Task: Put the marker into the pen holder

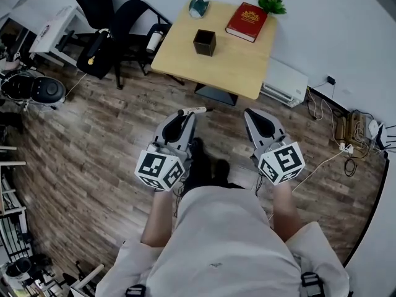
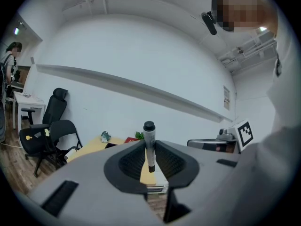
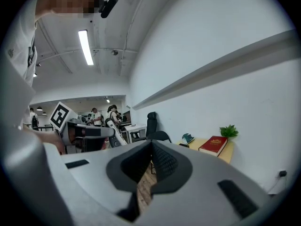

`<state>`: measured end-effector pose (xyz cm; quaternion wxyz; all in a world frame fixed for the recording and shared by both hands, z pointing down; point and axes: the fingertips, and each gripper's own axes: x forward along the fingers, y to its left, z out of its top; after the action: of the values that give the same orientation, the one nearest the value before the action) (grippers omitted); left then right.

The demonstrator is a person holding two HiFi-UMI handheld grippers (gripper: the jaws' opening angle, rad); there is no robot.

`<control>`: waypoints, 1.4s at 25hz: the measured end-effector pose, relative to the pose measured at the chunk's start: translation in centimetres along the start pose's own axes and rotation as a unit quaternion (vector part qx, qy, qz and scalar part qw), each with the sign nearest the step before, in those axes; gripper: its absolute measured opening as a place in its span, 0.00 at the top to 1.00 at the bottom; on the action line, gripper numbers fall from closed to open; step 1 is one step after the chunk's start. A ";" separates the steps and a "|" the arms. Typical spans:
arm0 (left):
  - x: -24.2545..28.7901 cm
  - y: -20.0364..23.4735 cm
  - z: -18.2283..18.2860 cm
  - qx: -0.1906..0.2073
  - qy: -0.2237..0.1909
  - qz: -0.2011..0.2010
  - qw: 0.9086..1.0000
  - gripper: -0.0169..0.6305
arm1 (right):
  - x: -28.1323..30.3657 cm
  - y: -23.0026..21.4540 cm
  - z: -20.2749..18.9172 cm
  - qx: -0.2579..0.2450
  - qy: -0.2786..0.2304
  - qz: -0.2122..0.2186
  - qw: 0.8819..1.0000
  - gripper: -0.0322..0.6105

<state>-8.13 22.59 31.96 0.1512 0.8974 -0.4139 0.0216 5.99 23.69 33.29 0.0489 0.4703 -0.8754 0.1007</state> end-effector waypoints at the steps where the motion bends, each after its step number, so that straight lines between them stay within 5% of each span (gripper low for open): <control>1: 0.2 0.3 0.0 -0.002 -0.001 -0.003 1.000 0.87 | 0.3 0.0 0.0 0.001 0.000 -0.001 1.000 0.95; 35: 8.3 16.2 5.4 -0.010 0.003 -0.091 0.996 0.87 | 18.2 -0.9 3.5 -0.002 0.016 -0.062 0.998 0.95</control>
<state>-15.33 5.00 32.27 0.1631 0.9298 -0.3298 0.0064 -3.34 7.63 33.30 0.0697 0.5222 -0.8436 0.1035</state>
